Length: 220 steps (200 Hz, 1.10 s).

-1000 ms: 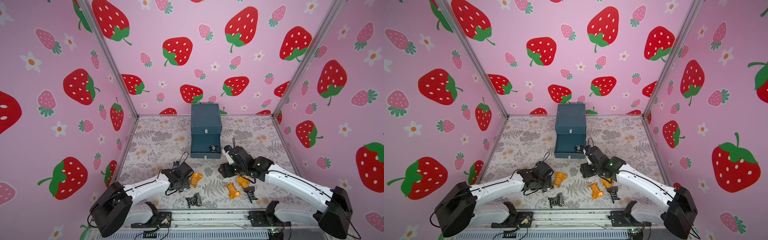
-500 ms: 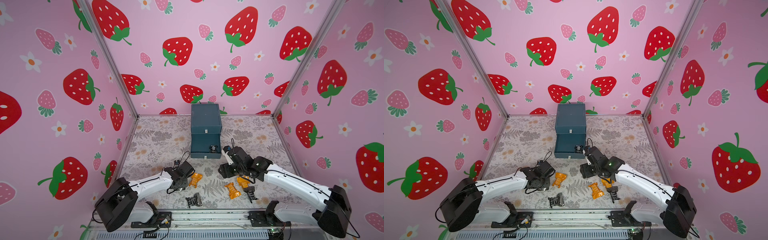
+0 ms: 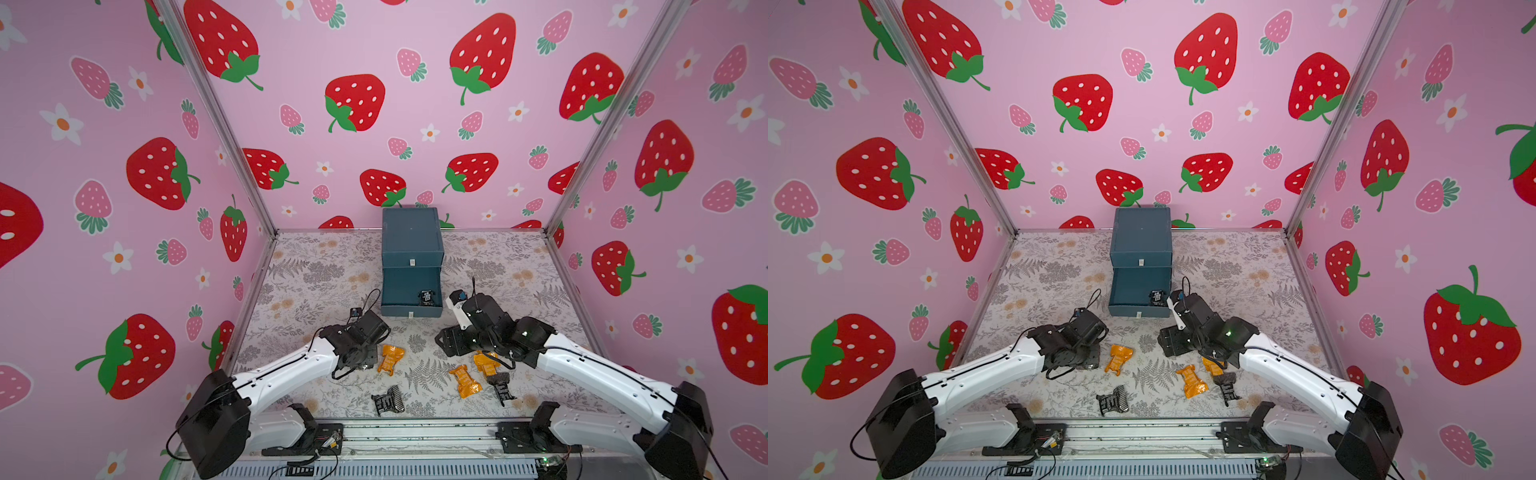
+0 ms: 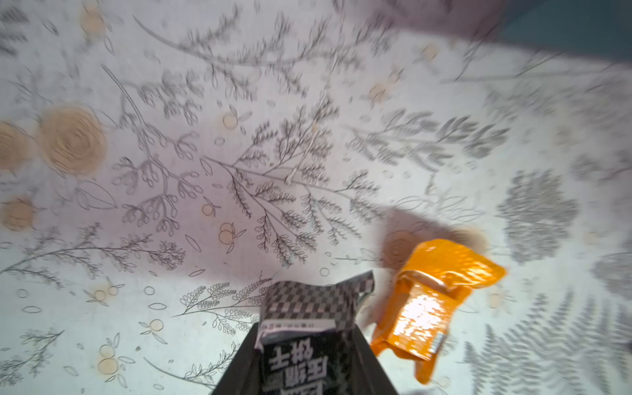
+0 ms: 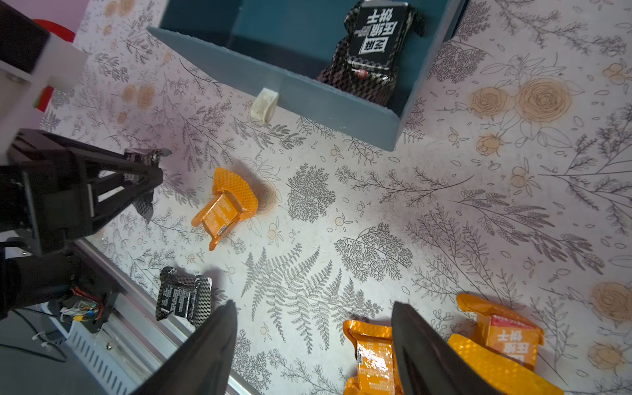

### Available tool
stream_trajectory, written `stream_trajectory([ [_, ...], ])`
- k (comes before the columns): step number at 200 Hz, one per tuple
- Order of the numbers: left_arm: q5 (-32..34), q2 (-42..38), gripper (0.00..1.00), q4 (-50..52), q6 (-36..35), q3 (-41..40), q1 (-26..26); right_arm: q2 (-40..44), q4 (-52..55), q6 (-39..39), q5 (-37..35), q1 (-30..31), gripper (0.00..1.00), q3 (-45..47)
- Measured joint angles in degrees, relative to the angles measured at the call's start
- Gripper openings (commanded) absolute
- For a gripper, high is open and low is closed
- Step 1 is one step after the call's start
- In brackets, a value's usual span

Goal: Place the cookies into the drawer by color
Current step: Pick up the cookie at the center of the board, then place the cookie in the drawer.

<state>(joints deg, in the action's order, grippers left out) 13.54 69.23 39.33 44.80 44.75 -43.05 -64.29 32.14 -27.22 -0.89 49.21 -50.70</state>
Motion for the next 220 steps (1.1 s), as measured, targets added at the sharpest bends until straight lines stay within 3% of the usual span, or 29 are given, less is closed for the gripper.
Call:
stream_trajectory([
  [28,0.7,-3.91,0.28,3.82,-1.57,6.78,0.0,2.27,-1.51,-0.24,2.34,-1.29,0.78,0.98],
  [49,1.05,-2.58,0.28,6.23,-3.69,14.1,0.0,2.93,-2.84,-0.79,5.68,-3.28,0.79,1.29],
  [100,-0.48,14.21,0.28,8.33,-9.73,36.22,1.22,2.14,-4.57,-4.55,15.23,-7.45,0.79,0.04],
  [146,-3.34,31.19,0.28,10.12,-13.2,48.74,4.17,1.9,-6.82,-7.13,20.55,-11.65,0.8,-2.91],
  [183,-3.06,40.02,0.27,11.96,-14.32,54.73,4.83,1.14,-9.29,-7.43,20.96,-14.97,0.8,-2.64],
  [220,-2.84,42.82,0.27,12.24,-14.64,54.95,5.18,-0.07,-10.58,-7.08,20.87,-15.21,0.79,-1.16],
])
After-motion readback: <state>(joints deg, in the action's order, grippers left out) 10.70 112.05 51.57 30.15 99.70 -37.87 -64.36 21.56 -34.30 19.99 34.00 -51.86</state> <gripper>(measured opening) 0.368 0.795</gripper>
